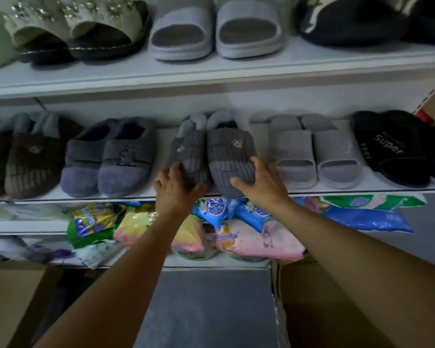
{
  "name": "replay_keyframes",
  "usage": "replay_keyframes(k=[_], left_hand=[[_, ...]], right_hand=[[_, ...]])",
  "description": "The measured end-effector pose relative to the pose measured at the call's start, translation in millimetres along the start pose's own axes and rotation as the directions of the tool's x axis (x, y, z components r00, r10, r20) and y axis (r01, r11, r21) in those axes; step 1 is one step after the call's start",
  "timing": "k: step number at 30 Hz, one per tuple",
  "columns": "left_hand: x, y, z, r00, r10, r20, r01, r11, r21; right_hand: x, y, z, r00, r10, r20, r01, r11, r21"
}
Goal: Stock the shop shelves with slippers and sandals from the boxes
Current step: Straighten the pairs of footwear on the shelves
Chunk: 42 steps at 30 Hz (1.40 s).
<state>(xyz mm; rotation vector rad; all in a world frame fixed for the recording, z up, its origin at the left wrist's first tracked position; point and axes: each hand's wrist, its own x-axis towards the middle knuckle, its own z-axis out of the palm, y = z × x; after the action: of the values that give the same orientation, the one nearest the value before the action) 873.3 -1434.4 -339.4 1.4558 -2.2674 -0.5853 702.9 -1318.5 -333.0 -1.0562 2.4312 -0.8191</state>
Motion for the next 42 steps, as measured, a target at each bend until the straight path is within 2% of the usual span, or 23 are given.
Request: replay_keyframes(k=[3,7,9,13,18,24,32,36,42], left_hand=[[20.5,0.4,1.1,0.999,0.028,0.017,-0.03,0.996,0.086],[46.1,1.7,1.2,0.998,0.006,0.064,-0.012,0.995,0.1],[53.3,-1.6,-1.9,0.997,-0.021,0.073,0.014,0.995,0.101],[58.5,-9.7,-6.4,0.996,-0.061,0.061,0.057,0.996,0.07],[61.5,-15.7,-7.1,0.994,-0.075,0.078,0.065,0.99,0.124],[65.7,-19.0,-9.0,0.994,-0.07,0.079,0.062,0.993,0.098],[66.9,-20.5,-11.0,0.99,-0.066,0.125,0.059,0.996,0.062],[71.4,-28.4,-20.2,0.977,0.001,0.213,-0.011,0.999,0.043],[71.7,-45.0,-33.4,0.944,0.123,0.308,-0.125,0.992,-0.015]], right_hand=[[5.0,-24.0,16.4,0.994,0.016,-0.106,-0.034,0.985,-0.169],[17.4,-40.4,36.1,0.996,0.065,-0.063,-0.081,0.955,-0.285],[23.0,-43.2,40.3,0.989,0.128,-0.075,-0.143,0.954,-0.264],[31.9,-45.8,35.0,0.956,0.261,-0.136,-0.277,0.954,-0.113],[38.2,-45.6,31.5,0.961,0.268,-0.074,-0.275,0.955,-0.11],[46.1,-41.0,24.5,0.974,0.225,-0.02,-0.226,0.965,-0.131],[40.5,-54.0,38.8,0.963,0.27,0.02,-0.257,0.933,-0.253],[42.1,-54.9,42.9,0.969,0.245,-0.033,-0.244,0.924,-0.293],[45.5,-53.6,36.5,0.968,0.25,0.016,-0.235,0.926,-0.296]])
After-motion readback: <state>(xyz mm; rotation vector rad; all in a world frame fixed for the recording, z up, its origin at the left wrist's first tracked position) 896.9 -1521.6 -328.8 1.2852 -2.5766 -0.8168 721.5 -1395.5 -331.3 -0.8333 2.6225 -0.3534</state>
